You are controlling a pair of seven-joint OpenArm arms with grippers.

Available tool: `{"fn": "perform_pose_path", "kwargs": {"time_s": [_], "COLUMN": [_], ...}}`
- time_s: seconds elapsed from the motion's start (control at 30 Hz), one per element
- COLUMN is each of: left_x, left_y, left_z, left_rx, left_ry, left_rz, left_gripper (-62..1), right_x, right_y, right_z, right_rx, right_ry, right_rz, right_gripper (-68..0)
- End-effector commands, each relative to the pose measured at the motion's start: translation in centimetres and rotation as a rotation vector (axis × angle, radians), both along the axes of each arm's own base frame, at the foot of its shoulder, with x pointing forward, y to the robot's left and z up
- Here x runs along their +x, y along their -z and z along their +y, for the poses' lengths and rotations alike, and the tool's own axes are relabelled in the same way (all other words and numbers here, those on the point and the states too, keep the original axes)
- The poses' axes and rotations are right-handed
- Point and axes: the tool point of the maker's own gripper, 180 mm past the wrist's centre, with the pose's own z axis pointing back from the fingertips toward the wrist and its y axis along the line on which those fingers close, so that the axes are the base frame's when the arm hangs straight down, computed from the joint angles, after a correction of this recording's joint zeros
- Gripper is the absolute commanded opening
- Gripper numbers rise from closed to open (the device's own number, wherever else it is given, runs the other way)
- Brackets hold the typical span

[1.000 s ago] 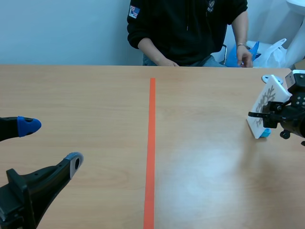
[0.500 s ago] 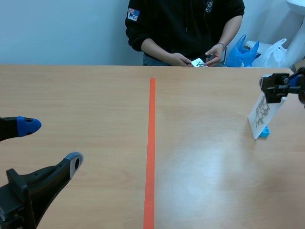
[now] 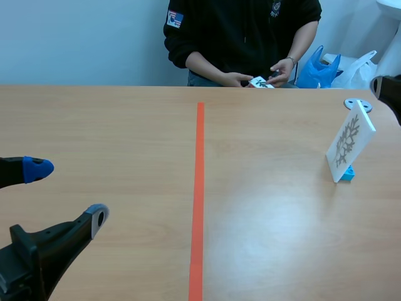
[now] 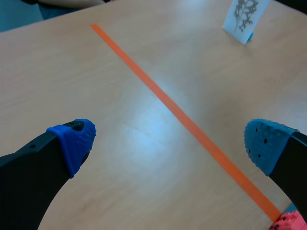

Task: Sort the leaf by its shape. The table is split by an orange tape line. A compound leaf with several leaflets goes to the left side, a simple leaf with one blade goes to the right side. Return to the home posture when a red brick is placed on the table.

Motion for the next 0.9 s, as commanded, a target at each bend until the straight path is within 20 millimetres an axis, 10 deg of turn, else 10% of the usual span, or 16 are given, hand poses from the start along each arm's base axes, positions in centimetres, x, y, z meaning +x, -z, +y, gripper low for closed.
{"fn": "perform_pose_path", "kwargs": {"time_s": [0.0,0.43,0.87], "left_x": [0.6,0.6,0.6], "left_y": [-1.4,-1.2,-1.4], "left_z": [0.1,0.3,0.3], "left_rx": [-0.014,-0.006,-0.022], "left_ry": [-0.007,-0.012,-0.014], "left_rz": [-0.048,-0.038,-0.036], "left_gripper": [1.4,1.4,1.4], "right_x": [-0.8,-9.0,-11.1], "right_y": [-0.7,1.0,1.9], "right_z": [0.3,9.4,10.7], "right_rx": [-0.015,0.03,0.169], "right_ry": [-0.03,-0.232,-0.197], "right_rz": [-0.012,0.106,0.139], "right_gripper": [0.4,0.4,0.4]}}
